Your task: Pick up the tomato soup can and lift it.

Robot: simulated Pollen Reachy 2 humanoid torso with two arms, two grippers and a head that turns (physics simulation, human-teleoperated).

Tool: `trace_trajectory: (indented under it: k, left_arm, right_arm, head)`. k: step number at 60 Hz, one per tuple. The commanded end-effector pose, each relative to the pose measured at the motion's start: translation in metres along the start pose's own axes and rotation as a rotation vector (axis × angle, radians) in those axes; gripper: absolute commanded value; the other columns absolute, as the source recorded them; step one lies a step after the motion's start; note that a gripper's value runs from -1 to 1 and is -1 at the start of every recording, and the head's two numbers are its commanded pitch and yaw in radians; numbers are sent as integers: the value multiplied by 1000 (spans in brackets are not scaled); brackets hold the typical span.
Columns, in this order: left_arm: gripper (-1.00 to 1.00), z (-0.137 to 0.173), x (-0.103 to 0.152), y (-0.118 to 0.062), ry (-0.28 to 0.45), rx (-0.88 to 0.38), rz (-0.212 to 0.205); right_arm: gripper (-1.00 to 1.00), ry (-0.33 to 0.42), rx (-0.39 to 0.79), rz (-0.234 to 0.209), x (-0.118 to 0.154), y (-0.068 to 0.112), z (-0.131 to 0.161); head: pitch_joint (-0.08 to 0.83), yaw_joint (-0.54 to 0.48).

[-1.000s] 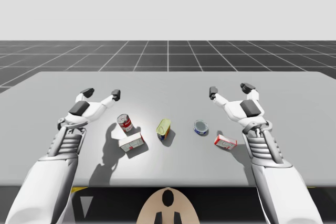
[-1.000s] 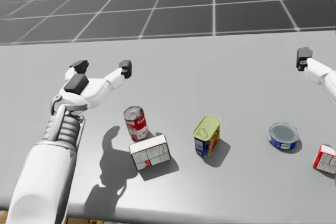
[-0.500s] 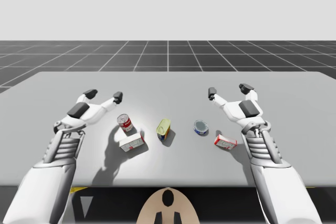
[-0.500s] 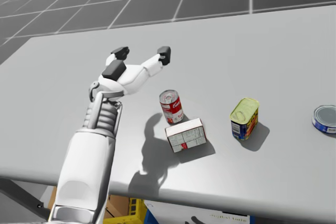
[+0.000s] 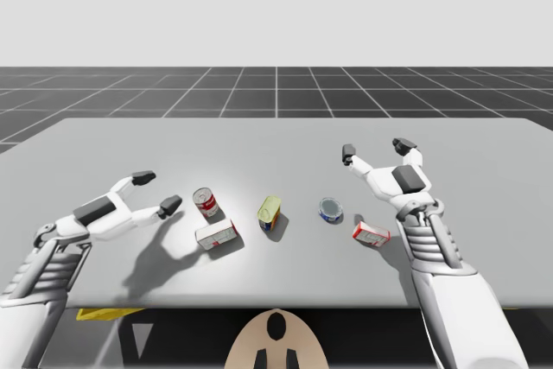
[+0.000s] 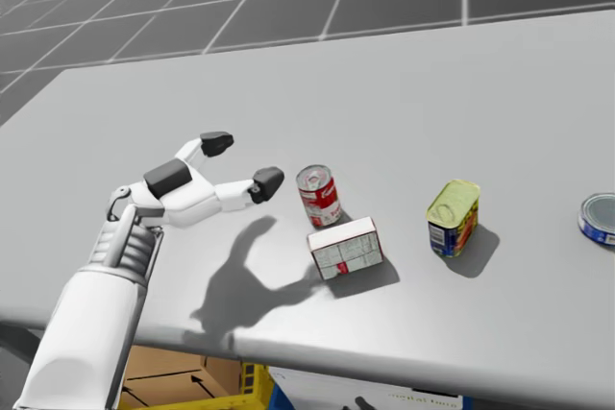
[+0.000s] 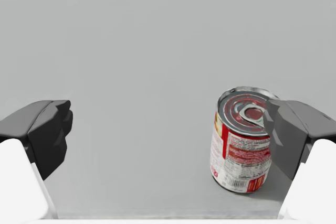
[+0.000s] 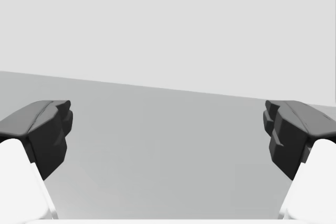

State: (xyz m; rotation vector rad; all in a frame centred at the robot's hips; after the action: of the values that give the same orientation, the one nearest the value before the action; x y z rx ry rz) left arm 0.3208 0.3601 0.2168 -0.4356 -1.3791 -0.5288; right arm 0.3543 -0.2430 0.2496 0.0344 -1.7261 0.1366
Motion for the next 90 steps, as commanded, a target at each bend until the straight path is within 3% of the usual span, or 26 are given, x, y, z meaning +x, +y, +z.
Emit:
trace_trajectory:
  k: [1, 16, 32, 63, 83, 85, 86, 87, 88, 90]
  left_arm:
    - [-1000, 16, -36, 17, 125, -150, -60]
    - [-1000, -4, -63, 16, 208, -199, -45]
    - [-1000, -27, -64, -1, 242, -246, -52]
    - [-1000, -73, -48, -28, 230, -260, -38]
    - [-1000, -90, -44, -33, 214, -247, -16]
    - [-436, -90, -45, -33, 207, -234, -21]
    - [291, -90, -44, -33, 207, -236, -20]
    - [752, -90, -45, -33, 208, -237, -18]
    - [932, -90, -45, -33, 209, -238, -17]
    - [1000, -89, -46, -33, 210, -237, -22]
  right_arm:
    - [-1000, -1, 2, 4, 0, 0, -1]
    - [-1000, -5, 4, 4, 0, 0, 0]
    - [-1000, -7, 3, 4, 1, 0, 0]
    - [-1000, -9, 2, 0, 2, -2, 2]
    - [-1000, -12, 1, -4, 3, -4, 2]
    - [-1000, -13, 0, -4, 3, -4, 2]
    - [-1000, -13, 0, -4, 3, -4, 2]
    - [-1000, -13, 0, -4, 3, -4, 2]
    - [-1000, -13, 0, -4, 3, -4, 2]
    - [-1000, -12, 0, -4, 3, -4, 2]
  head:
    - [615, 347]
    - [618, 350]
    - [628, 348]
    - [634, 332]
    - [629, 325]
    - [627, 324]
    - [627, 324]
    - [626, 323]
    - [625, 323]
    - [622, 323]
